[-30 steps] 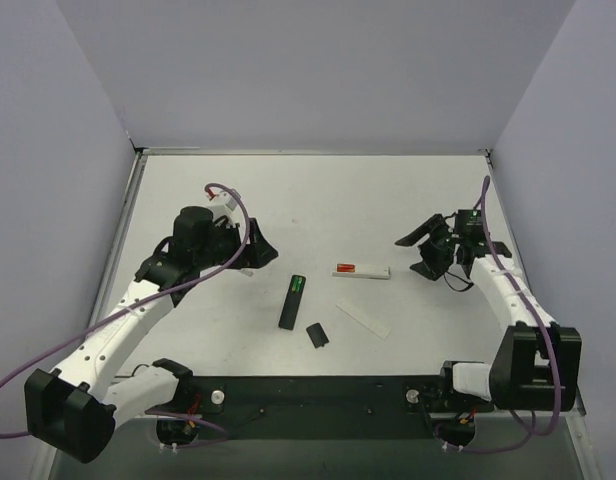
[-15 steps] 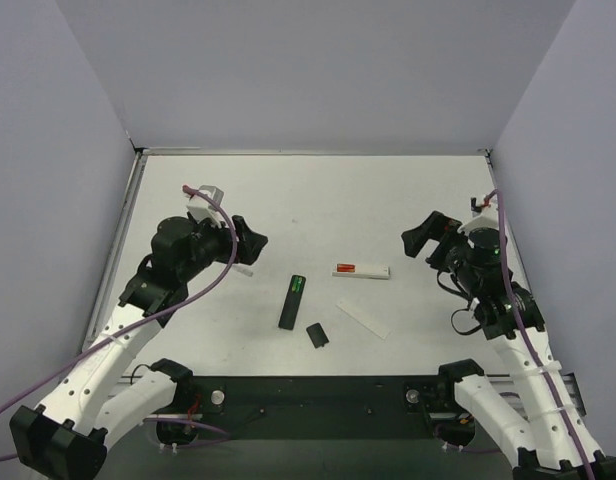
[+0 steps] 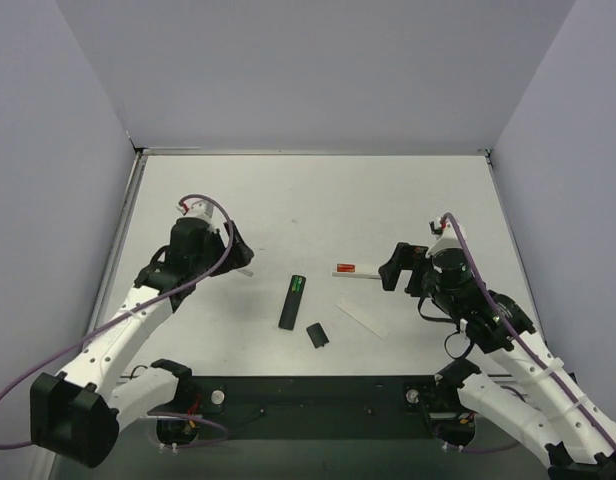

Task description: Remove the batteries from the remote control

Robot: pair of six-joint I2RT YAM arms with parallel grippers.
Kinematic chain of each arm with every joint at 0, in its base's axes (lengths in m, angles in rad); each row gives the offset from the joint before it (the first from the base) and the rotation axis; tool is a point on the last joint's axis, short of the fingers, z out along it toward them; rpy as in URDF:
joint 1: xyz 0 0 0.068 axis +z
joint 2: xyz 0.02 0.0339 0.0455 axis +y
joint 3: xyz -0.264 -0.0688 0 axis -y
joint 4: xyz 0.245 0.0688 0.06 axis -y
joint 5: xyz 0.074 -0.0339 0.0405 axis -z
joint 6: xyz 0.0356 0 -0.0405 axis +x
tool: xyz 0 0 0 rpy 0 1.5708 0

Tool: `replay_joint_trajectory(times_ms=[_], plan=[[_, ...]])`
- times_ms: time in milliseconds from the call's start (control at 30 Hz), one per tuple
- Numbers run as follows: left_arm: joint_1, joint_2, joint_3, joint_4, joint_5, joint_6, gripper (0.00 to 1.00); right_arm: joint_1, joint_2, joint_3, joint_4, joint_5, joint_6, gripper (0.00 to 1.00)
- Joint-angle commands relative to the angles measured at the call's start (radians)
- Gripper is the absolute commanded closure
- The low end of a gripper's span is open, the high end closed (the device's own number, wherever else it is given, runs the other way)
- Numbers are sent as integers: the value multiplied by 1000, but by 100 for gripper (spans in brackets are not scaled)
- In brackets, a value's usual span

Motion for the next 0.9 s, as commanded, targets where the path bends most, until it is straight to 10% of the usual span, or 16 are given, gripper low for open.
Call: replay_joint_trajectory(times_ms=[0,467,867], plan=[[93,103,40,-82,-92,-189,8,7,53,22,-62,22,72,0],[133,417,239,-345,-399,-792,32,34,35,-5,-63,-39,89,1],[133,765,530,-524,-365,-864,49,64,68,28,-66,-53,101,2]])
